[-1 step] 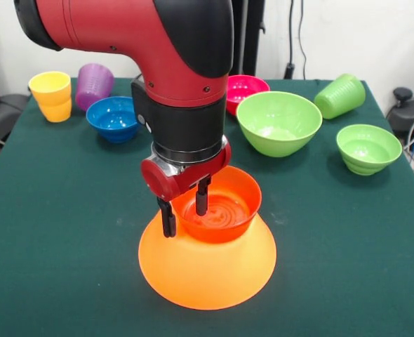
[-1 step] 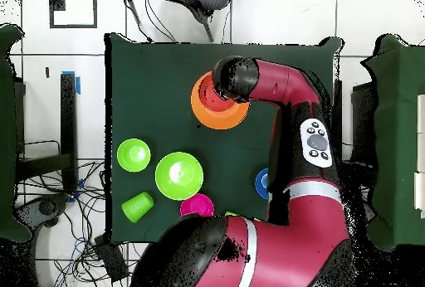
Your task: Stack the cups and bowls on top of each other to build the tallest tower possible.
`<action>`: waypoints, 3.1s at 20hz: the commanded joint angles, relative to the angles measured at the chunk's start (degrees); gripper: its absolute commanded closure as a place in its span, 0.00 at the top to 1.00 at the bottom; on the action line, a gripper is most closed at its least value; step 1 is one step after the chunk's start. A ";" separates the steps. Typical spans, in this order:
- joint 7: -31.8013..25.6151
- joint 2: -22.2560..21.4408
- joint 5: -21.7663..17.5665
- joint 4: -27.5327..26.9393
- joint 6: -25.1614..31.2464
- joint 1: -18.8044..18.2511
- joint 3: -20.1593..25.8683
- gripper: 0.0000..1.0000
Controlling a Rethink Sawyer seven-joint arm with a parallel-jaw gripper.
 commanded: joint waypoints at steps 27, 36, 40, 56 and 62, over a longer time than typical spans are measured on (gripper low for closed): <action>-0.18 -0.96 -5.56 -4.58 10.46 2.97 -0.24 1.00; 0.03 0.03 -6.23 -3.15 7.22 2.53 -0.63 1.00; -0.05 0.88 -6.33 -3.24 7.07 2.45 -0.85 1.00; 0.94 3.80 -5.86 -3.90 6.38 2.84 -1.75 1.00; 1.57 4.10 -5.23 -3.10 5.30 2.58 -1.51 1.00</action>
